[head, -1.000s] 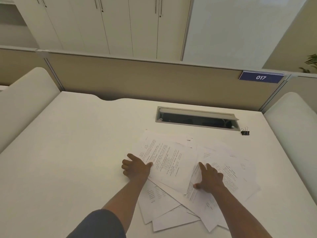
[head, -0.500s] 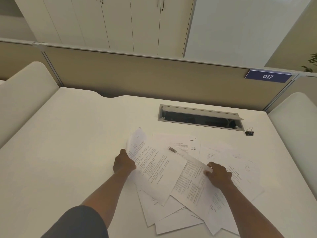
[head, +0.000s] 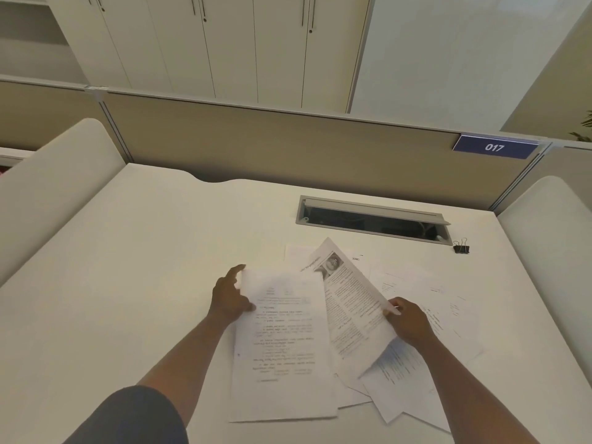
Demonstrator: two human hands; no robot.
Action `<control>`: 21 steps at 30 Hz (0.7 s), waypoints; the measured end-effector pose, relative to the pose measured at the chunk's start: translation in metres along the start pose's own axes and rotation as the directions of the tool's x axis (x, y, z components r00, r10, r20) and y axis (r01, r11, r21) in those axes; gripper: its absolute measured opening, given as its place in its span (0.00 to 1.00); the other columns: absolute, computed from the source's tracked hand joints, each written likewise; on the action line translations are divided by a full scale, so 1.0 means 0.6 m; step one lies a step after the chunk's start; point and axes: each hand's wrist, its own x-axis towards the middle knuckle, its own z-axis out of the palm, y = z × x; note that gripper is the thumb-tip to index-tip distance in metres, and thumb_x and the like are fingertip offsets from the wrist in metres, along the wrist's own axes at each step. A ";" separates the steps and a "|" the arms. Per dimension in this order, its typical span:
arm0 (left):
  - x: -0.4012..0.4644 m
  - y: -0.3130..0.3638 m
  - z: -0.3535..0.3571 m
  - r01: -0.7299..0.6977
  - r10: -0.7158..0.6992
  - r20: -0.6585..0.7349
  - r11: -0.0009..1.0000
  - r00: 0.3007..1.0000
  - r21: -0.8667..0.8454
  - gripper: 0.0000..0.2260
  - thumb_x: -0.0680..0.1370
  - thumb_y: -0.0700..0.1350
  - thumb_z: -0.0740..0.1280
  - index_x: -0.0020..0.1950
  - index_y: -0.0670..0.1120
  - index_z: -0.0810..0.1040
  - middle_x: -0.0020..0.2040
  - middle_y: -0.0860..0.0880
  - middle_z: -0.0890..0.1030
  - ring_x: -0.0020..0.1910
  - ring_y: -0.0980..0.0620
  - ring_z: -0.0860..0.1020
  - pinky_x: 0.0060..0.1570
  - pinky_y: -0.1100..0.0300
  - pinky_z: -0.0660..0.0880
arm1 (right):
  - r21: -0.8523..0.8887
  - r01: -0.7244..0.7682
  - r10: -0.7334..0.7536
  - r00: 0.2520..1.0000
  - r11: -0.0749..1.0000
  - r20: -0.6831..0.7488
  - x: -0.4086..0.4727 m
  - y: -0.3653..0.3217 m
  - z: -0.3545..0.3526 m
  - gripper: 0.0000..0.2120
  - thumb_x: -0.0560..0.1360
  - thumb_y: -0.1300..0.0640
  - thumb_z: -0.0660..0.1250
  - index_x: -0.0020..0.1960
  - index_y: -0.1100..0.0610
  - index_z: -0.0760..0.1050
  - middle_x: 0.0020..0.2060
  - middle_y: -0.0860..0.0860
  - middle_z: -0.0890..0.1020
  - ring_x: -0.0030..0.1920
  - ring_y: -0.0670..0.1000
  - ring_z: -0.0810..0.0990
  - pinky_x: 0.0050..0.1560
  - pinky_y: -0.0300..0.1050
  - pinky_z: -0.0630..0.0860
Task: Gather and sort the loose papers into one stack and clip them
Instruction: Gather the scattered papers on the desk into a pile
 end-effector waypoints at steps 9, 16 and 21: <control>-0.054 0.003 0.049 0.206 -0.266 -0.090 0.885 0.960 -0.417 0.02 0.73 0.43 0.72 0.40 0.46 0.83 0.41 0.47 0.84 0.40 0.43 0.81 0.44 0.53 0.78 | 0.195 -0.053 0.006 0.973 0.979 0.232 -0.036 -0.001 0.037 0.10 0.78 0.60 0.63 0.58 0.58 0.74 0.54 0.54 0.81 0.53 0.55 0.81 0.54 0.50 0.78; -0.057 0.019 0.074 0.247 -0.389 -0.188 0.820 0.902 -0.516 0.09 0.79 0.46 0.62 0.55 0.44 0.78 0.50 0.46 0.79 0.50 0.44 0.77 0.56 0.50 0.75 | 0.317 -0.118 0.008 0.944 0.941 0.330 -0.062 -0.015 0.053 0.10 0.80 0.60 0.60 0.60 0.55 0.73 0.56 0.52 0.81 0.54 0.54 0.80 0.42 0.46 0.78; -0.090 0.027 0.068 0.354 -0.460 -0.011 0.699 0.888 -0.621 0.09 0.76 0.48 0.65 0.41 0.44 0.72 0.43 0.45 0.78 0.45 0.43 0.77 0.49 0.50 0.76 | 0.392 -0.167 0.009 0.928 0.905 0.374 -0.066 -0.027 0.063 0.11 0.80 0.59 0.59 0.62 0.53 0.72 0.57 0.50 0.81 0.56 0.55 0.80 0.51 0.53 0.80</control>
